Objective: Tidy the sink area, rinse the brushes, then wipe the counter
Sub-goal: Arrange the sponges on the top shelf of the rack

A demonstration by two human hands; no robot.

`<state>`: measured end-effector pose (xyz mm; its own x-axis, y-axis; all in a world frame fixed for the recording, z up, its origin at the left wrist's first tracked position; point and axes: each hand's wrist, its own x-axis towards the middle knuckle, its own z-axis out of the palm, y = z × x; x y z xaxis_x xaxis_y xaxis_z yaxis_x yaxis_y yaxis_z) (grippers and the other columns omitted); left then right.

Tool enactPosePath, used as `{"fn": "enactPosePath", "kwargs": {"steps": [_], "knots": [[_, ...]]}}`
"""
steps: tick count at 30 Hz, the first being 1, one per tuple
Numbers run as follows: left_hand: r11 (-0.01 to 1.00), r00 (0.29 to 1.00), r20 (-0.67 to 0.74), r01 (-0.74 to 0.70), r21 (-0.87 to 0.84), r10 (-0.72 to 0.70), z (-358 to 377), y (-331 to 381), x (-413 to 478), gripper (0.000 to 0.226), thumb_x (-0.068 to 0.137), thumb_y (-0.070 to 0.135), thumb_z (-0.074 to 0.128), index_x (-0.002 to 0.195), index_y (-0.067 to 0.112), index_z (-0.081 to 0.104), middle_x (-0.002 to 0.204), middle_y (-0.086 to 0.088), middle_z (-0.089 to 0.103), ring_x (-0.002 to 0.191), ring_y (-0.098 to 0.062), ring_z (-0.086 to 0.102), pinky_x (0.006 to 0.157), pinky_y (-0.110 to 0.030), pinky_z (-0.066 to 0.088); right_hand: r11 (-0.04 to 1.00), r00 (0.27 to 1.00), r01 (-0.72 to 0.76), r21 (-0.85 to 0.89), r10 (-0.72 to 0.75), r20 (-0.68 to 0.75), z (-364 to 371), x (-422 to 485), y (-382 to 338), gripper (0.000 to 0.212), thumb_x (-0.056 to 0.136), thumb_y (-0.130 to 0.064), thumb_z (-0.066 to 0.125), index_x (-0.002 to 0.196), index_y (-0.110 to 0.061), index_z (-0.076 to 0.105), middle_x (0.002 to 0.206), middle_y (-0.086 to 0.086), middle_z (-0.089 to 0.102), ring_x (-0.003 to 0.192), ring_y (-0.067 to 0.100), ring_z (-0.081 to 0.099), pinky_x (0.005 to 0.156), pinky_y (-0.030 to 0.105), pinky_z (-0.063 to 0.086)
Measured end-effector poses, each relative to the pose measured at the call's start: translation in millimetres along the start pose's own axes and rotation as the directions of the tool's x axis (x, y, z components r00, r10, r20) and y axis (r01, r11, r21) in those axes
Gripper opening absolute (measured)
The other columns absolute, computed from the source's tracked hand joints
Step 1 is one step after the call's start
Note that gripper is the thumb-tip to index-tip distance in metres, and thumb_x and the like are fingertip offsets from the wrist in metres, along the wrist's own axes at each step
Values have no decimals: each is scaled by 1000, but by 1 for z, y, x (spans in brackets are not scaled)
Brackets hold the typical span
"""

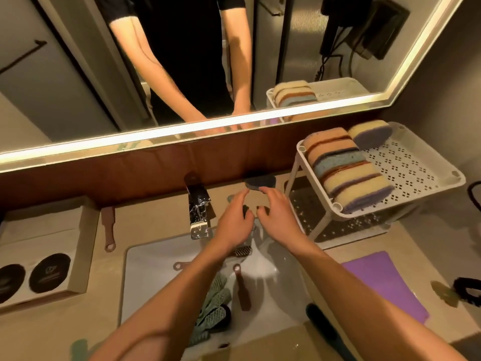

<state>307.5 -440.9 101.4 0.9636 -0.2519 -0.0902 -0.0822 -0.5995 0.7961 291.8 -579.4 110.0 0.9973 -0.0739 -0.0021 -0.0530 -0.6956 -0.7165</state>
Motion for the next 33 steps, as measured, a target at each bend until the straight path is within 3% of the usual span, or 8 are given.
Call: {"fn": "enactPosePath", "kwargs": {"steps": [4, 11, 17, 21, 26, 30, 33], "knots": [[999, 999, 23, 38, -23, -37, 6, -25, -2, 57, 102, 16, 46, 156, 23, 29, 162, 1, 32, 145, -15, 35, 112, -28, 29, 999, 998, -35, 2, 34, 43, 22, 0, 12, 52, 96, -13, 51, 147, -16, 44, 148, 4, 45, 138, 21, 38, 116, 40, 34], [995, 998, 11, 64, -80, -63, 10, -66, -17, 57, 100, 8, 49, 154, 18, 35, 158, -1, 38, 143, -13, 36, 110, -19, 25, 999, 995, -42, 17, 41, 88, 69, -9, 22, 49, 95, -12, 53, 144, -14, 47, 143, 5, 49, 131, 21, 42, 113, 39, 37], [999, 998, 56, 40, 14, -41, 20, -110, -43, 53, 100, 15, 50, 151, 22, 38, 153, -3, 46, 136, -17, 46, 109, -33, 41, 987, 984, -93, 132, 71, 161, 105, -39, 23, 48, 91, -12, 52, 138, -20, 52, 137, 0, 52, 123, 10, 43, 101, 25, 37], [992, 991, 57, 126, -10, -125, 23, -135, -65, 50, 103, 18, 48, 151, 24, 36, 153, -3, 45, 133, -14, 47, 105, -31, 40, 997, 977, -37, 65, 23, 211, 132, -63, 32, 44, 96, -9, 56, 140, -12, 53, 139, 7, 54, 128, 20, 48, 103, 25, 39], [983, 980, 95, 180, -25, -177, 20, -160, -91, 47, 101, 11, 48, 148, 18, 45, 145, -3, 52, 129, -17, 52, 103, -26, 40, 992, 952, -99, 83, 70, 300, 159, -91, 42, 46, 94, -10, 53, 138, -20, 53, 138, 3, 53, 123, 20, 53, 103, 36, 46], [971, 964, 116, 236, 38, -239, 23, -183, -111, 43, 100, 12, 48, 143, 20, 51, 145, -2, 53, 131, -19, 50, 101, -27, 38, 988, 920, -151, 36, 127, 370, 179, -109, 43, 44, 97, -10, 52, 141, -16, 52, 140, 8, 52, 130, 23, 47, 105, 30, 37], [945, 936, 131, 316, 88, -326, 24, -199, -123, 36, 101, 21, 48, 137, 25, 55, 143, 0, 56, 128, -20, 53, 106, -39, 44, 983, 892, -181, 12, 159, 423, 193, -116, 41, 39, 95, -9, 51, 133, -14, 56, 138, 14, 50, 133, 28, 45, 99, 29, 40]]}}
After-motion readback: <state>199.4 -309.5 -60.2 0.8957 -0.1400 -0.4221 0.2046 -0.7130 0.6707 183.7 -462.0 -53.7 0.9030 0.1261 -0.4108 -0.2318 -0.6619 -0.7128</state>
